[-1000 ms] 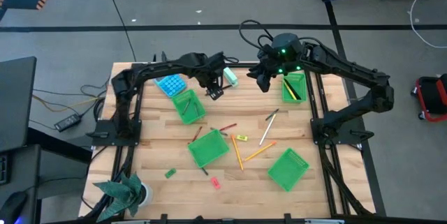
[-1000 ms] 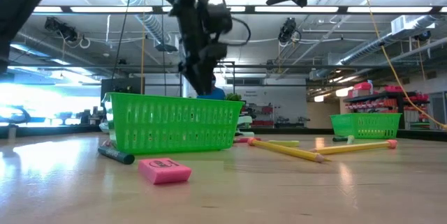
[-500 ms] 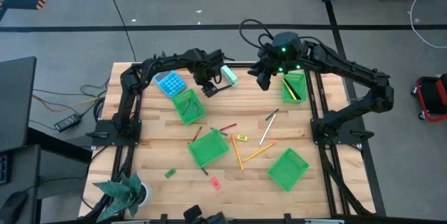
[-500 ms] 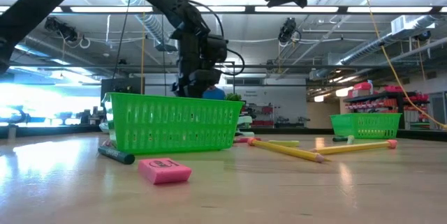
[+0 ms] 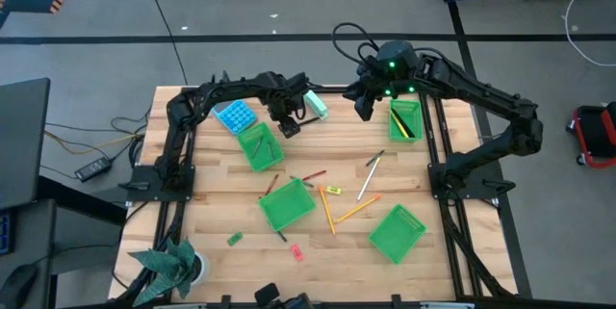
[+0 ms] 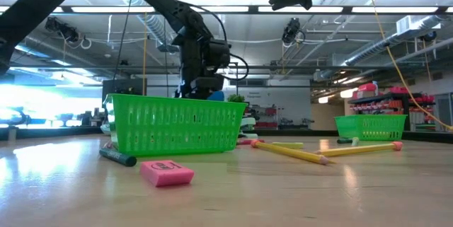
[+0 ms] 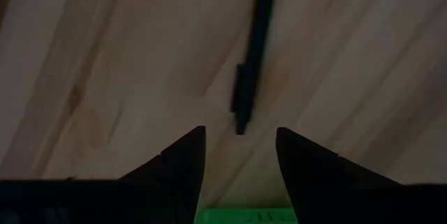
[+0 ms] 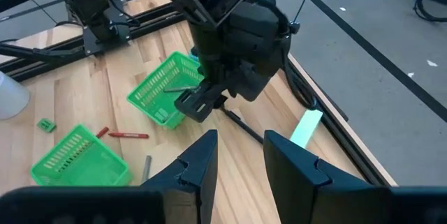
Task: Sort crayons/erasers/pens/pencils in bins
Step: Put the black pen into the top right green bin
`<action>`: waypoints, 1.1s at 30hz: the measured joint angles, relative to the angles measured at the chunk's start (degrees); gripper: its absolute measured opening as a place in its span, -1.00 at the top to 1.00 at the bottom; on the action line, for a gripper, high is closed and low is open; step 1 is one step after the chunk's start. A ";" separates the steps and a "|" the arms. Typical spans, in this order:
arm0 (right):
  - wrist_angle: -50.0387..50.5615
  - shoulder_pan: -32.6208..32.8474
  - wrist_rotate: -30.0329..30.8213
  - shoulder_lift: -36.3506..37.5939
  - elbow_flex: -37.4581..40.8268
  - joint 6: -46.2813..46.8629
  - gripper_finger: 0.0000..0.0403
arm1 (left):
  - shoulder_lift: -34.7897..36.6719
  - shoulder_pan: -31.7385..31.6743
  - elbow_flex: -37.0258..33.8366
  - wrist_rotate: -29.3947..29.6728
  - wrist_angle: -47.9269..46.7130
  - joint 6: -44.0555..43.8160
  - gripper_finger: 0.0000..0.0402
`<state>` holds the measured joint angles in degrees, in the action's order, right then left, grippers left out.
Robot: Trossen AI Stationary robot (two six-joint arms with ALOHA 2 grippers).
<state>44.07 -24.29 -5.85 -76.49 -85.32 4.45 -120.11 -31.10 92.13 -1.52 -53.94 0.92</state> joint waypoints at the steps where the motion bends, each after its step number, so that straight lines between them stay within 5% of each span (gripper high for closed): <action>1: 0.00 0.04 -0.04 0.00 0.02 0.00 0.39 | 0.00 -0.03 -0.08 -0.21 0.18 0.71 0.09; 10: 0.00 0.07 -0.20 0.00 0.02 0.44 0.39 | 0.00 0.06 -0.74 -1.92 0.25 7.33 0.06; 33: 0.17 0.04 -0.20 -0.02 0.85 1.55 0.39 | -4.98 1.38 -0.30 -1.84 -0.04 7.09 0.05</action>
<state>44.25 -24.25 -6.04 -76.51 -84.47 6.00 -125.10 -29.71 91.83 -3.36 -53.98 8.01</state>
